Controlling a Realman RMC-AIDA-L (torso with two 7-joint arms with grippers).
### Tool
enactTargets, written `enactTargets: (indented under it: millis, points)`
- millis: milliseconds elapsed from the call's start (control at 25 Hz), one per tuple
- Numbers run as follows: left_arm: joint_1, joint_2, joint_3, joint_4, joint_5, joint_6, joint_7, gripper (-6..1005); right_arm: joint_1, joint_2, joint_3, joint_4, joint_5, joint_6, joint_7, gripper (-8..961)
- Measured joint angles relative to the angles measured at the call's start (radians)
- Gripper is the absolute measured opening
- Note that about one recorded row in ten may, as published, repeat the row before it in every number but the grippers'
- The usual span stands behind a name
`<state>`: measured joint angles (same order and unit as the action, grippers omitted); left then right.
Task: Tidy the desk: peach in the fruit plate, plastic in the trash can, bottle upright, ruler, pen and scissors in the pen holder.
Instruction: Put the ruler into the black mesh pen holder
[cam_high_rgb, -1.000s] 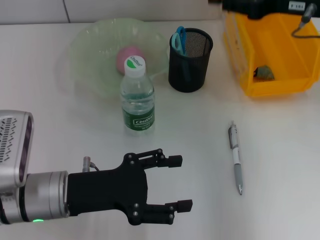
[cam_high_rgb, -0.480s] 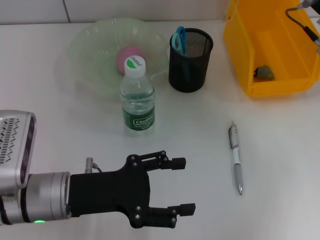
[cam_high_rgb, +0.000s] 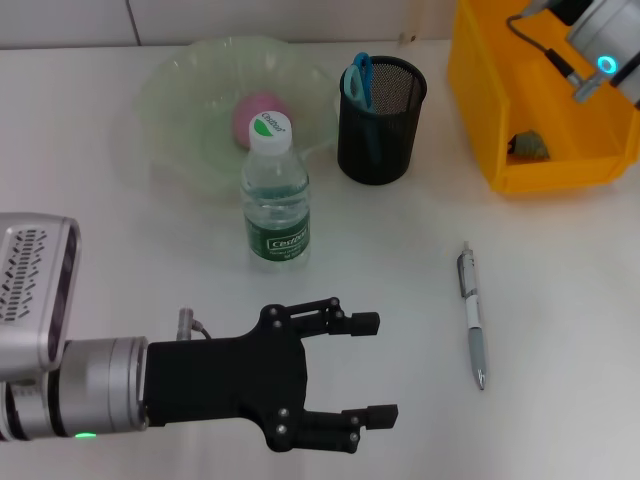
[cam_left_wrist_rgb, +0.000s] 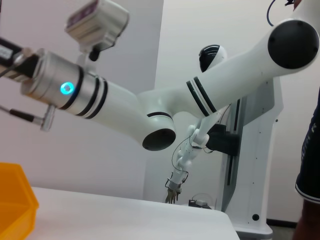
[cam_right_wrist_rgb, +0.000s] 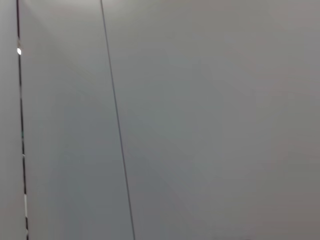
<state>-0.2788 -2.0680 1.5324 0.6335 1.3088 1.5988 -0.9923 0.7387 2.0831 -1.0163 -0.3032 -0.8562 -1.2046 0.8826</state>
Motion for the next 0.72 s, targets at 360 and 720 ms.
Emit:
enactTargets:
  millis: [360, 720]
  points:
    - [-0.034, -0.002, 0.002, -0.009, 0.013, -0.007, 0.001, 813, 0.047, 0.004, -0.107, 0.040, 0.000, 0.127, -0.042, 444]
    - [-0.039, -0.003, 0.018, -0.011, 0.014, -0.016, 0.004, 813, 0.050, 0.007, -0.143, 0.065, 0.007, 0.152, -0.072, 455]
